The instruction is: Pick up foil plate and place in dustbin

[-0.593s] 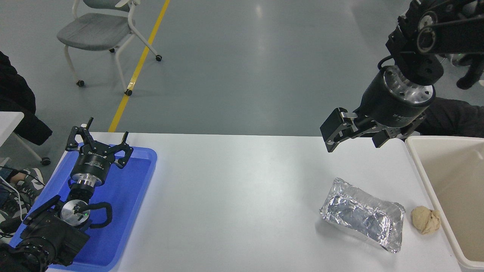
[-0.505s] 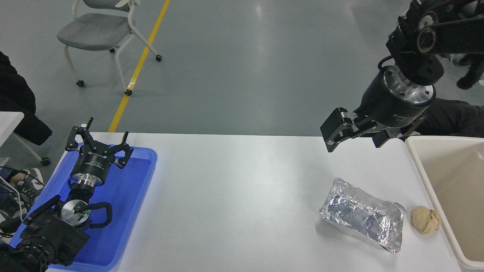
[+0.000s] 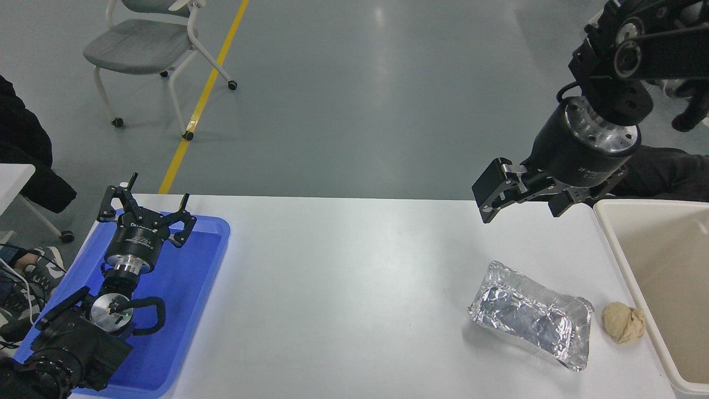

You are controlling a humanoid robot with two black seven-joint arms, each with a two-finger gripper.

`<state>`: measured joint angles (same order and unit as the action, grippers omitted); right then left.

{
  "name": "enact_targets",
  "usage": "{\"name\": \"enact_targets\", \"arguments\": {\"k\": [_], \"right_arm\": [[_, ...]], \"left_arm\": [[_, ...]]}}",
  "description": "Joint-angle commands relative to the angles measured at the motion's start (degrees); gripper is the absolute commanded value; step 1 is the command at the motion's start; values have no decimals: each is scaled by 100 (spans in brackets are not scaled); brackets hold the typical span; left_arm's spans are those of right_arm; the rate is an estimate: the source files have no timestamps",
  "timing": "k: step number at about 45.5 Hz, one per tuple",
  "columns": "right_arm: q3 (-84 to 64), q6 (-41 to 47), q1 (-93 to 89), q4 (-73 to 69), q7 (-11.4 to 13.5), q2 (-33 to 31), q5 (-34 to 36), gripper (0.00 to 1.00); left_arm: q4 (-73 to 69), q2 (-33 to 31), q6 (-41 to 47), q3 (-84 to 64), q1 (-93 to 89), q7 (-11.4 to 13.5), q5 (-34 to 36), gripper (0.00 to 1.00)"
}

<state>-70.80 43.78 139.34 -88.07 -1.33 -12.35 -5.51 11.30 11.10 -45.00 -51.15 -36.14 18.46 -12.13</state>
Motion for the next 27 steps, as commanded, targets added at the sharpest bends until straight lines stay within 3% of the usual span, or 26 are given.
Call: {"name": "enact_targets", "arguments": {"k": [1, 21, 27], "right_arm": [[48, -116, -320, 10, 1, -267, -239, 100], [1084, -766, -2691, 273, 10, -2860, -2893, 100], [1595, -1091, -3553, 352, 106, -3405, -3360, 100]], "left_arm": [[-14, -3, 0, 0, 1, 0, 0, 100], [4, -3, 0, 0, -7, 0, 0, 100], [4, -3, 0, 0, -7, 0, 0, 100]]}}
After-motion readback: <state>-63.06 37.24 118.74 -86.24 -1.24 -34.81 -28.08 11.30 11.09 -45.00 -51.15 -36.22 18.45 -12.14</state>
